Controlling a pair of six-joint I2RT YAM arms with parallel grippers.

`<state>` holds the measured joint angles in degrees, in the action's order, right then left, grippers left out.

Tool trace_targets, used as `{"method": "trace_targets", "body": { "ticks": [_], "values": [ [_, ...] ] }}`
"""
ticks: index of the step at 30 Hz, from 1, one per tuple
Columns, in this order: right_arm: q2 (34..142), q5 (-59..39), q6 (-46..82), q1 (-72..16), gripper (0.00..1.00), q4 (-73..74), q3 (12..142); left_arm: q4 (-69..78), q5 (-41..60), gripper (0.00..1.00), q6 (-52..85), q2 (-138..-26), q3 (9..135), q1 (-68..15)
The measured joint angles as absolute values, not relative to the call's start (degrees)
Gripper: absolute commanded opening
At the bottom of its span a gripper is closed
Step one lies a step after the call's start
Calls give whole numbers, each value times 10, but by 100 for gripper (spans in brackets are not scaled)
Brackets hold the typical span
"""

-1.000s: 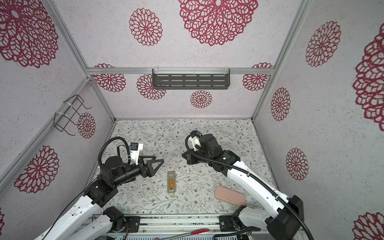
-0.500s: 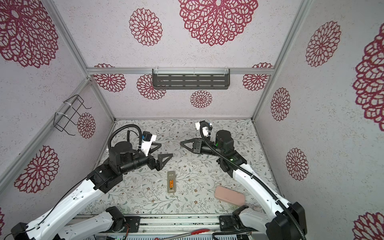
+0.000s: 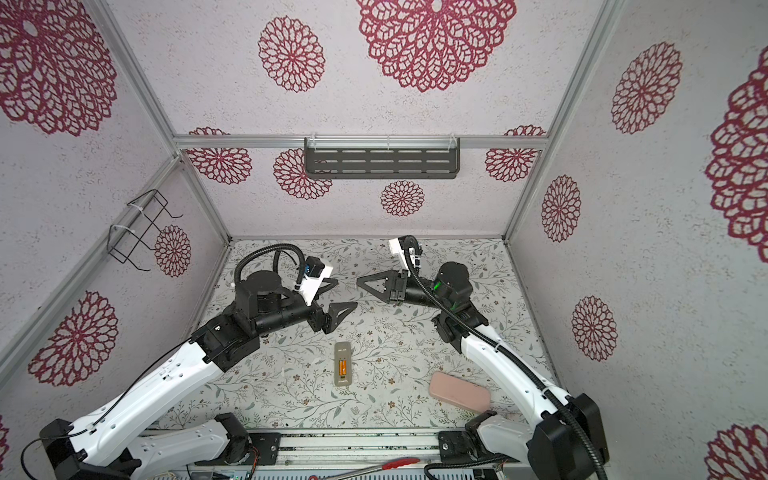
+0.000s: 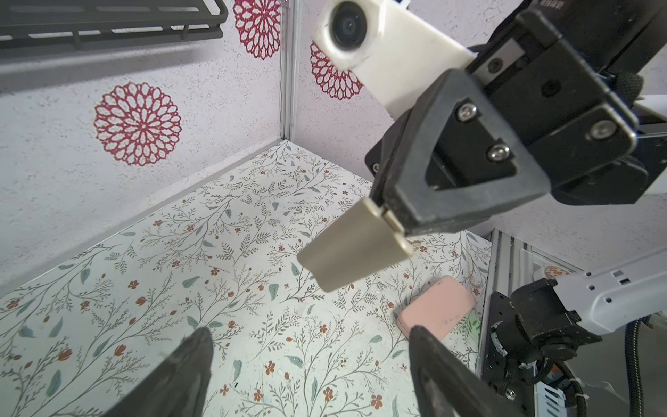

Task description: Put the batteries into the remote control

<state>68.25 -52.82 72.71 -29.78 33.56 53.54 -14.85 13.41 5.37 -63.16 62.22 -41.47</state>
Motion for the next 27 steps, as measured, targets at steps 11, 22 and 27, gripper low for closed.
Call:
{"method": "trace_targets", "body": {
  "ticks": [11,22,27],
  "values": [
    [702,-529,792,-294,1,423,479,-146,145,87,60,-633,601,-408],
    [712,-538,817,-298,1,457,479,-161,176,83,35,-653,635,-408],
    [714,-544,838,-298,2,483,479,-177,190,78,22,-672,664,-408]
  ]
}}
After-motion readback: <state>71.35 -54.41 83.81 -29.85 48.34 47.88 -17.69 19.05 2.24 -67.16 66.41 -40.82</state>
